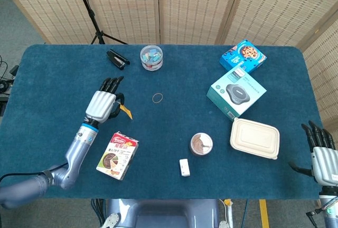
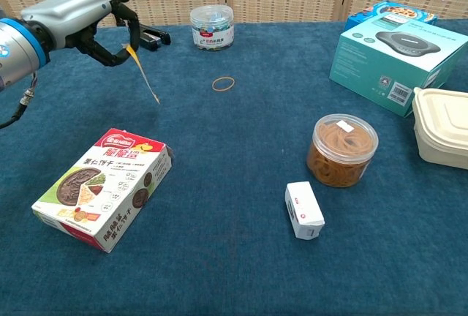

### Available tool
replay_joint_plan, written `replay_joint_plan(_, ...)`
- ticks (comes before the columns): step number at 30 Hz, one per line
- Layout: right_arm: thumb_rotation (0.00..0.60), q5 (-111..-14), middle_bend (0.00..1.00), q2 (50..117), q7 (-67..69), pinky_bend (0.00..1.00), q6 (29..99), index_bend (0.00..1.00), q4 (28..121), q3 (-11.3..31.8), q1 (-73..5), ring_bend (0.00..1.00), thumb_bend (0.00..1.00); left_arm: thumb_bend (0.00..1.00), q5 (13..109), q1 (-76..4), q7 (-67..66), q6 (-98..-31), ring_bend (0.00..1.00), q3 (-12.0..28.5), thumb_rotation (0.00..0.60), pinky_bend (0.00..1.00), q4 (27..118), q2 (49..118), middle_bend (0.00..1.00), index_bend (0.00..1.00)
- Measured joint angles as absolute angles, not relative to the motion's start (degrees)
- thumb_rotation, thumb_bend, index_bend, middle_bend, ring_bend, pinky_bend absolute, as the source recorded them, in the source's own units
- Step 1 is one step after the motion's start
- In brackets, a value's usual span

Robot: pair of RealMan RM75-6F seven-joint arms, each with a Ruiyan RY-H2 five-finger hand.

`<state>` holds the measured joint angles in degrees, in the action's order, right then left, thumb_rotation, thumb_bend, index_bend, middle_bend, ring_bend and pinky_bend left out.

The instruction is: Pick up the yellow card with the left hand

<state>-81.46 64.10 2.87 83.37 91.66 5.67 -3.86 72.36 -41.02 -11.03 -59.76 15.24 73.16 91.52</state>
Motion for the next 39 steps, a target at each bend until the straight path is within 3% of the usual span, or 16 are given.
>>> replay_joint_plan(2,0.600,-81.57,0.00,64.12,2.90,0.00,83.33,0.00,91.75,5.60,-3.88,0.00,0.00,0.50,72.25,-40.52,-11.21,-60.28,0.00,14.98,0.600,0.00,74.15,90.61,0.00,0.59)
replay_joint_plan(4,0.600,-81.66,0.00,64.15,2.73,0.00,83.35,0.00,91.79,5.55,-3.88,0.00,0.00,0.49,71.93,-39.85,-11.25,-60.46,0.00,14.60,0.600,0.00,75.25,89.47,0.00,0.46)
replay_joint_plan(7,0.600,-81.79,0.00,64.18,2.62,0.00,83.44,0.00,91.96,5.51,-3.87,0.00,0.00,0.43,70.90,-39.06,-11.42,-60.09,0.00,14.02,0.600,0.00,76.91,87.76,0.00,0.10)
replay_joint_plan(9,0.600,-81.86,0.00,64.19,2.52,0.00,83.51,0.00,92.05,5.49,-3.86,0.00,0.00,0.38,70.15,-38.51,-11.50,-59.77,0.00,13.65,0.600,0.00,78.18,86.52,0.00,0.00)
replay_joint_plan(19,0.600,-83.03,0.00,63.78,2.83,0.00,84.34,0.00,93.02,5.39,-3.78,0.00,0.00,0.26,69.17,-33.16,-9.89,-62.90,0.00,11.54,0.600,0.00,85.48,78.92,0.00,0.00)
replay_joint_plan(39,0.600,-82.94,0.00,64.21,-0.85,0.00,87.18,0.00,92.88,5.89,-2.83,0.00,0.00,0.25,73.44,-15.93,1.19,-76.26,0.00,3.56,0.600,0.00,90.75,65.29,0.00,0.00)
